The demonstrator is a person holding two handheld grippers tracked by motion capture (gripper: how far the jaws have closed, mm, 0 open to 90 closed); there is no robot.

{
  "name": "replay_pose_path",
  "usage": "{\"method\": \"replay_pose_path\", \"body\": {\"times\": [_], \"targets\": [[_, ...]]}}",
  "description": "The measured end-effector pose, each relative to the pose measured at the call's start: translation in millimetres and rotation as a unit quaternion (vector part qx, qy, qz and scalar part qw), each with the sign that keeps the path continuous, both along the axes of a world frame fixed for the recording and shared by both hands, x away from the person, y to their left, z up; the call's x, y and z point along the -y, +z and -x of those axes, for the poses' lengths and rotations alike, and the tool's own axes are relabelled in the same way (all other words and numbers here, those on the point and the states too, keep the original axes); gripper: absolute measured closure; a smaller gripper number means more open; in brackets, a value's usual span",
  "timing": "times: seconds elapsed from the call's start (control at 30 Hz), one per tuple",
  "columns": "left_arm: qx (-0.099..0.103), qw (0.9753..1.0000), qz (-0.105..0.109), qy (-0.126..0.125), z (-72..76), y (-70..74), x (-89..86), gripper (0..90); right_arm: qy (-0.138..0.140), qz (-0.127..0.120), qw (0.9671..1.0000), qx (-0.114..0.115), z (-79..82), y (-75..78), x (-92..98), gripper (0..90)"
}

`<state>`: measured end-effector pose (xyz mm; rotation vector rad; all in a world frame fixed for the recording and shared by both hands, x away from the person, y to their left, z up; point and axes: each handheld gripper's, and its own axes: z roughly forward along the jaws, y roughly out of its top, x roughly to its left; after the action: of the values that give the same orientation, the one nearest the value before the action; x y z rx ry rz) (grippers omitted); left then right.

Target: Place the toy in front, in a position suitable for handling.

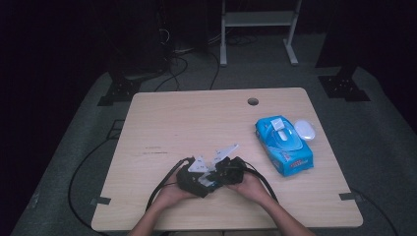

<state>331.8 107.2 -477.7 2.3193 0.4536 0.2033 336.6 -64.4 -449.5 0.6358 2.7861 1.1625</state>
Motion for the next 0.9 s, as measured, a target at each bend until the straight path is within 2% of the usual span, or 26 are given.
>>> {"method": "replay_pose_path", "body": {"times": [0.13,0.23,0.33,0.43,0.57,0.7,0.77,0.83,0.9], "targets": [[0.000,1.0000,0.000,0.000,0.1,-0.1,-0.2,24.7,-0.012,0.002,0.9999,0.011,2.7,4.6,17.7,84.7],[0.001,1.0000,0.000,-0.001,-0.2,0.0,-0.1,24.7,-0.018,-0.002,0.9998,0.010,5.2,5.1,25.7,84.8],[0.000,1.0000,-0.001,0.000,-0.1,0.0,-0.1,24.7,-0.005,-0.001,1.0000,0.006,7.3,1.2,15.7,84.9],[0.000,1.0000,-0.001,0.001,-0.1,0.1,0.2,24.7,0.009,0.010,0.9997,0.018,5.1,-0.8,0.3,84.8],[0.000,1.0000,0.002,0.001,0.2,-0.2,0.1,24.7,-0.006,0.015,0.9994,0.030,-3.2,1.3,-2.9,84.9],[0.002,1.0000,0.000,-0.001,-0.2,-0.1,-0.2,24.7,-0.040,0.005,0.9988,0.029,-12.8,6.4,19.7,84.9],[0.002,1.0000,-0.001,0.000,-0.2,0.0,0.3,24.6,-0.053,-0.010,0.9984,0.016,-19.0,8.1,34.4,84.9],[0.003,1.0000,0.000,0.000,-0.1,0.0,-0.3,24.6,-0.069,0.004,0.9971,0.033,-21.2,10.1,44.9,84.9],[0.003,1.0000,-0.001,0.000,-0.1,0.1,-0.5,24.7,-0.088,0.015,0.9955,0.030,-25.1,9.8,60.3,84.9]]}}
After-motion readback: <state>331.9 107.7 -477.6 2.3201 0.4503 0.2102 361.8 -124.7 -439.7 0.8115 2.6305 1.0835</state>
